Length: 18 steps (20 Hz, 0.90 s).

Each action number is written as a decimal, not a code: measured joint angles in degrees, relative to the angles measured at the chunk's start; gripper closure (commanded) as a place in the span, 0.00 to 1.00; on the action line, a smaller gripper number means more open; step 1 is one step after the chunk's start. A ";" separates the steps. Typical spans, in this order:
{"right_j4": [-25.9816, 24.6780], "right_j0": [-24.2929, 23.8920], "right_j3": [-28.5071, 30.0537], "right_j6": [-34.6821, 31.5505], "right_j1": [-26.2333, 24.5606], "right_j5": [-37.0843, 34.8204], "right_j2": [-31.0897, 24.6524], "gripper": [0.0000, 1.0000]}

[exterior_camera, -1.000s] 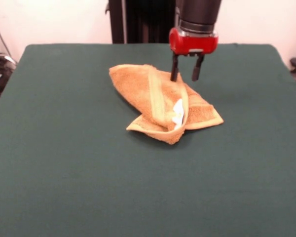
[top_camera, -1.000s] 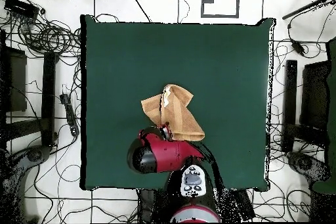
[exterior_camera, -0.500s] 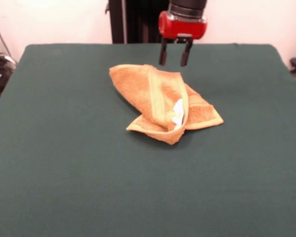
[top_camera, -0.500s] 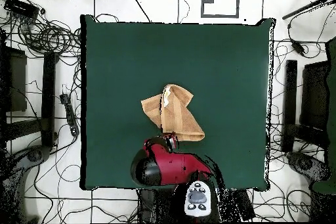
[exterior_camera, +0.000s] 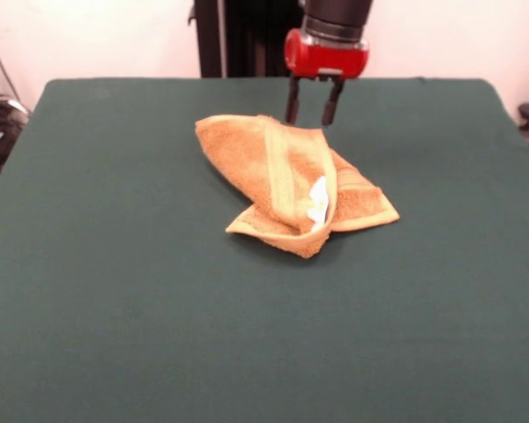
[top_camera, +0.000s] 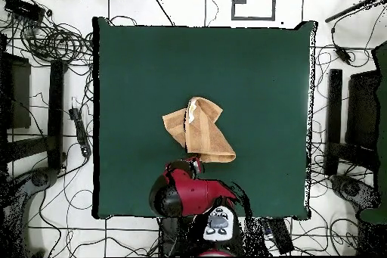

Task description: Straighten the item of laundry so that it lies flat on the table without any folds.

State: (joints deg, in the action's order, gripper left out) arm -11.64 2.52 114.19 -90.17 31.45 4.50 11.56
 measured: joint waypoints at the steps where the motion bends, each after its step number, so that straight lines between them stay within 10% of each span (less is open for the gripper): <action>1: 0.00 0.17 0.02 0.00 -0.83 0.65 -0.01 0.00; 18: 1.09 0.29 -0.31 0.00 -6.80 1.80 -0.01 0.00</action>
State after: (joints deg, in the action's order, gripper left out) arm -10.54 2.81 113.88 -90.17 24.65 6.30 11.55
